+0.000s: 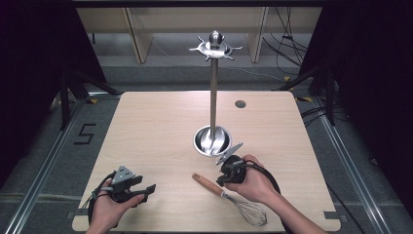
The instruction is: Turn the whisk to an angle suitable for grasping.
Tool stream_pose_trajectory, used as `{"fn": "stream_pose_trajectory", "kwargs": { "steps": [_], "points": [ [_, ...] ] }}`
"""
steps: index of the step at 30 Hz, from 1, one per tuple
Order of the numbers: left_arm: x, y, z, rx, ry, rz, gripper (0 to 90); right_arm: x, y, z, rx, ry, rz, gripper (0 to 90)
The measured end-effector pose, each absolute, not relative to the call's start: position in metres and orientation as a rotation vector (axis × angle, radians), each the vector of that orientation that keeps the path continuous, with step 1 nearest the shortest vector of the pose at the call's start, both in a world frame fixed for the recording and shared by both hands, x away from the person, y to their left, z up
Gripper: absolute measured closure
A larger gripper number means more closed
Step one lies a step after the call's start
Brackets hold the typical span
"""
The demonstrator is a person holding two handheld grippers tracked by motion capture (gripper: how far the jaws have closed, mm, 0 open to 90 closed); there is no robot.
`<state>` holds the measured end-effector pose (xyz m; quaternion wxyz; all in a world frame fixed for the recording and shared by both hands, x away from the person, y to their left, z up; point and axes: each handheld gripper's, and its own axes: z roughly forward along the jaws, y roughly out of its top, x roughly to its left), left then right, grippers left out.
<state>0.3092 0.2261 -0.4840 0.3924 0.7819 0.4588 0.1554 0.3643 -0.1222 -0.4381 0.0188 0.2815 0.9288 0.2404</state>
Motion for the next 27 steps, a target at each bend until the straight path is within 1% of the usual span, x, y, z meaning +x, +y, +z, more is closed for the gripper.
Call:
{"fn": "stream_pose_trajectory", "kwargs": {
  "steps": [4,5,6,10,15,19,27],
  "points": [
    [0.309,0.227,-0.483,2.001,1.163,0.385,36.2,0.358,-0.111,-0.441,0.843,2.928,0.721,90.0],
    [0.309,0.227,-0.484,2.003,1.154,0.388,36.2,0.356,-0.105,-0.444,0.792,2.951,0.747,90.0],
    [0.309,0.226,-0.484,1.977,1.17,0.388,36.2,0.354,-0.097,-0.447,0.775,2.977,0.747,90.0],
    [0.309,0.226,-0.484,1.978,1.17,0.388,36.2,0.354,-0.082,-0.455,0.765,2.996,0.728,90.0],
    [0.309,0.226,-0.484,1.973,1.183,0.384,36.2,0.357,-0.071,-0.464,0.781,3.01,0.738,90.0],
    [0.309,0.227,-0.484,1.998,1.155,0.385,36.2,0.359,-0.061,-0.47,0.791,3.007,0.734,90.0],
    [0.309,0.226,-0.484,1.979,1.173,0.387,36.2,0.37,-0.058,-0.48,0.838,2.974,0.715,90.0]
  ]
}}
